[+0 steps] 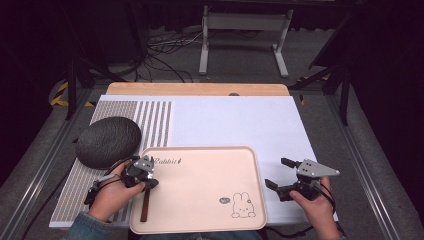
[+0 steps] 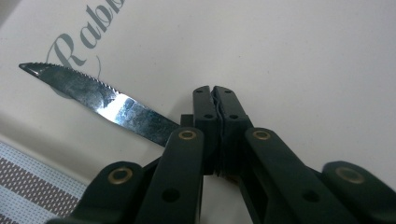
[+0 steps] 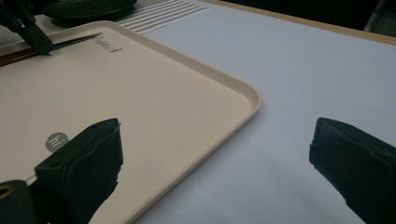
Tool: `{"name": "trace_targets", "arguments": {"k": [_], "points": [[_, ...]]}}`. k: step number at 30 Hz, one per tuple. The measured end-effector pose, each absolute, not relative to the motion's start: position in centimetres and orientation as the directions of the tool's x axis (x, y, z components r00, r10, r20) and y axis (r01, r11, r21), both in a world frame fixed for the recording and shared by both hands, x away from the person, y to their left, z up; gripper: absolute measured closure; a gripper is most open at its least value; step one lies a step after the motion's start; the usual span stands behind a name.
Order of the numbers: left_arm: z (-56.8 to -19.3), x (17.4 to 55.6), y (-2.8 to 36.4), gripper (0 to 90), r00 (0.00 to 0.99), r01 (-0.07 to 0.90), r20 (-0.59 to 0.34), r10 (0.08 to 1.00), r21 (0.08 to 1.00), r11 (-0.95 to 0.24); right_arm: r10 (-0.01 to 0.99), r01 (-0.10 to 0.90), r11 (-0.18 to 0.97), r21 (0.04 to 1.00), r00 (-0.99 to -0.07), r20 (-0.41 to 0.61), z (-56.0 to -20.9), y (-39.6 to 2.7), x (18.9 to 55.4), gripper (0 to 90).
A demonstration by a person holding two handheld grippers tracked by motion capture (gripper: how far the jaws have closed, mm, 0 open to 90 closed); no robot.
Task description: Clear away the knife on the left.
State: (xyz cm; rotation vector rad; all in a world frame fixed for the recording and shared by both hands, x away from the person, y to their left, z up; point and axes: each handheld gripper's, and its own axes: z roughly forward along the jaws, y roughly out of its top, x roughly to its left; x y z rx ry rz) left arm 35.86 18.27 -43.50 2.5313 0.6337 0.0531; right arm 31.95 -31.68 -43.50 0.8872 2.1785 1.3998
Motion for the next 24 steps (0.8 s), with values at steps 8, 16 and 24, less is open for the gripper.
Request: {"name": "trace_targets", "arguments": {"k": [8, 16, 24], "points": [[-41.2, 35.1, 18.6, 51.7, 0.867, 0.425, -0.077, 0.492, 0.629, -0.651, 0.698, 0.291, 0.293, 0.911, -0.716, 0.005, -43.5, -31.7, 32.0, 3.5], [-40.0, 34.4, 19.4, 12.9, 0.86, 0.36, -0.01, 0.511, 0.721, -0.592, 0.699, 0.278, 0.284, 0.918, -0.715, 0.0, -43.3, -31.8, 32.0, 3.5], [-38.8, 33.8, 21.0, 6.7, 0.854, 0.325, -0.005, 0.52, 0.786, -0.526, 0.698, 0.267, 0.276, 0.923, -0.716, -0.002, -43.1, -31.8, 31.9, 3.4]]}}
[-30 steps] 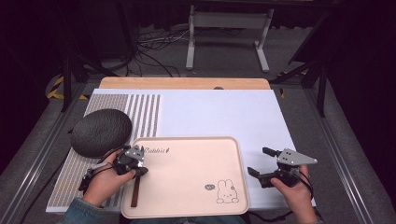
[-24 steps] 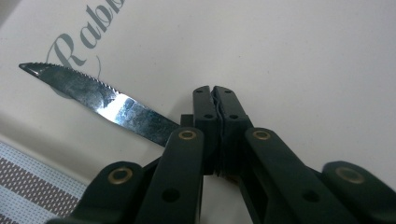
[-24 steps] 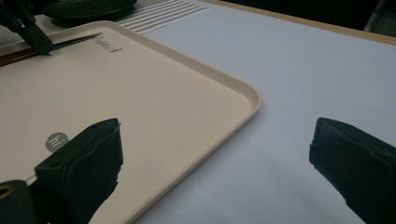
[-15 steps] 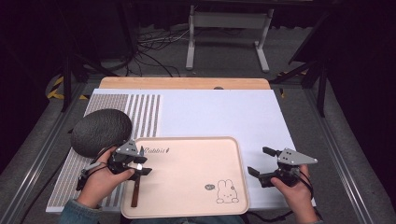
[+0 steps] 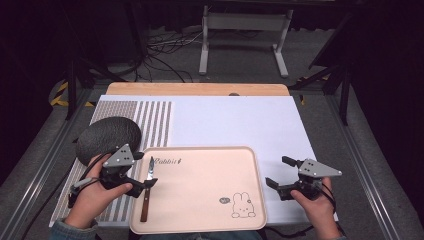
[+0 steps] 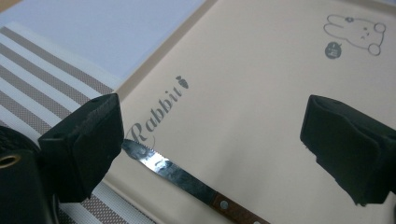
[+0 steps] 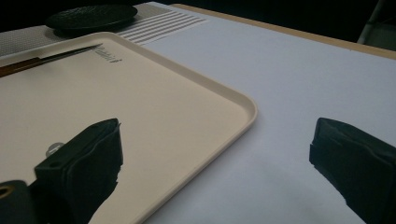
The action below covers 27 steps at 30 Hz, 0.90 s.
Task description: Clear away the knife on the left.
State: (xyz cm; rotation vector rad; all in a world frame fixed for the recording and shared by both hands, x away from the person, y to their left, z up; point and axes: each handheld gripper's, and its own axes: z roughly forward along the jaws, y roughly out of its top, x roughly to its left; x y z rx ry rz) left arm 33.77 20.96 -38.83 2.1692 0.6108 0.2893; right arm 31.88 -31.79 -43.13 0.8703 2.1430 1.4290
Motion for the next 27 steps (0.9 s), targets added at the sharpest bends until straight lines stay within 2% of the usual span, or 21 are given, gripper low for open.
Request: {"name": "trace_targets", "arguments": {"k": [6, 9, 27], "points": [[-38.5, 33.4, 22.1, 5.8, 0.86, 0.274, -0.01, 0.511, 0.853, -0.445, 0.698, 0.259, 0.265, 0.929, -0.716, 0.0, -43.0, -32.0, 31.8, 3.2], [-38.5, 33.2, 22.7, 5.6, 0.85, 0.25, 0.016, 0.527, 0.868, -0.429, 0.696, 0.253, 0.263, 0.931, -0.718, -0.002, -43.0, -31.9, 31.8, 3.1], [-40.6, 32.3, 27.7, 3.5, 0.785, 0.23, 0.002, 0.62, 0.928, -0.294, 0.698, 0.224, 0.246, 0.943, -0.716, -0.012, -42.8, -32.1, 31.5, 3.0]]}}
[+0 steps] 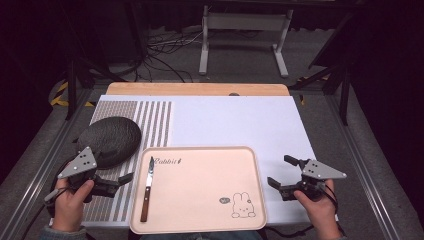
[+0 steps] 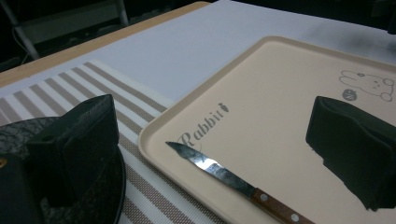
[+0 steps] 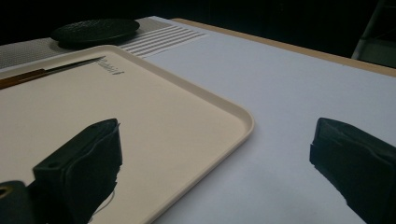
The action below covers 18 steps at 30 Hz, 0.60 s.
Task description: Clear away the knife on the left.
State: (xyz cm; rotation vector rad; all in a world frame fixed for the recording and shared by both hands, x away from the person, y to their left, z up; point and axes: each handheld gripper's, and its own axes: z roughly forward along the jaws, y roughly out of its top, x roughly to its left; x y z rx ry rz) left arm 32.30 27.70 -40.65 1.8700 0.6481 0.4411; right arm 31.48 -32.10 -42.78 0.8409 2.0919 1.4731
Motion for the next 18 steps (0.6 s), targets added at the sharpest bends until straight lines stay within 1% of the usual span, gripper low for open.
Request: {"name": "trace_targets", "arguments": {"k": [8, 18], "points": [[-42.4, 31.7, 29.7, 2.6, 0.761, 0.216, -0.022, 0.648, 0.951, -0.222, 0.705, 0.215, 0.235, 0.948, -0.709, -0.015, -42.7, -32.3, 31.4, 2.8], [-44.3, 31.6, 30.7, 2.5, 0.736, 0.226, -0.014, 0.677, 0.947, -0.227, 0.71, 0.212, 0.218, 0.953, -0.704, -0.005, -42.7, -32.6, 31.4, 2.6]]}}
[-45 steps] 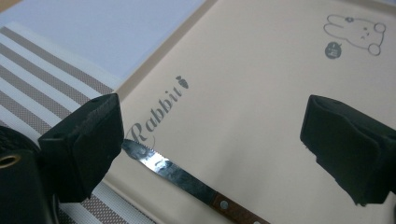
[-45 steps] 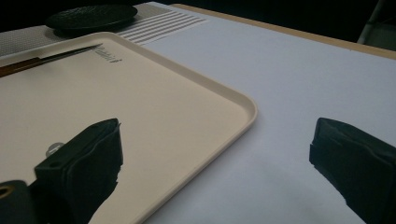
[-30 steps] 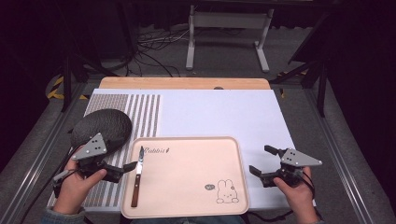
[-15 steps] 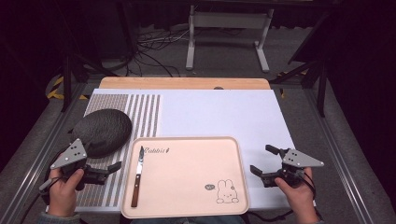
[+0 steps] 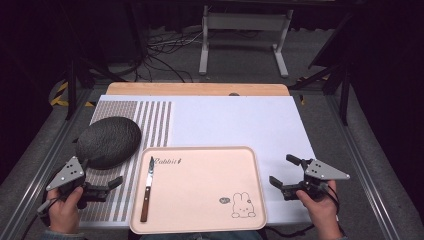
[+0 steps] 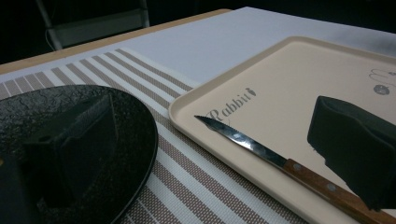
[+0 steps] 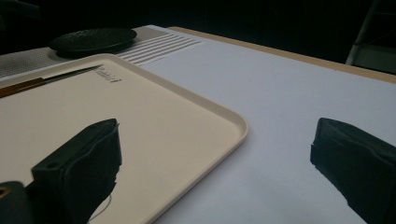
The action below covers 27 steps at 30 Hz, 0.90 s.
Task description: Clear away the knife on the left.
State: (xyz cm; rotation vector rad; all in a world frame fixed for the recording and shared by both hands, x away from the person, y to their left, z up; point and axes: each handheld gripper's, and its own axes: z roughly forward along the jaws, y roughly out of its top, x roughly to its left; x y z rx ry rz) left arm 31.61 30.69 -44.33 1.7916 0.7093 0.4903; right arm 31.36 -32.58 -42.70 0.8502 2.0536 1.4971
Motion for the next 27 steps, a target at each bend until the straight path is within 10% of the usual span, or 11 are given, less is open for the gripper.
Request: {"name": "trace_targets", "arguments": {"k": [27], "points": [[-46.7, 31.2, 32.2, 2.5, 0.719, 0.313, -0.088, 0.689, 0.927, -0.208, 0.749, 0.267, 0.172, 0.948, -0.661, 0.051, -44.7, -33.9, 31.3, 2.3]]}}
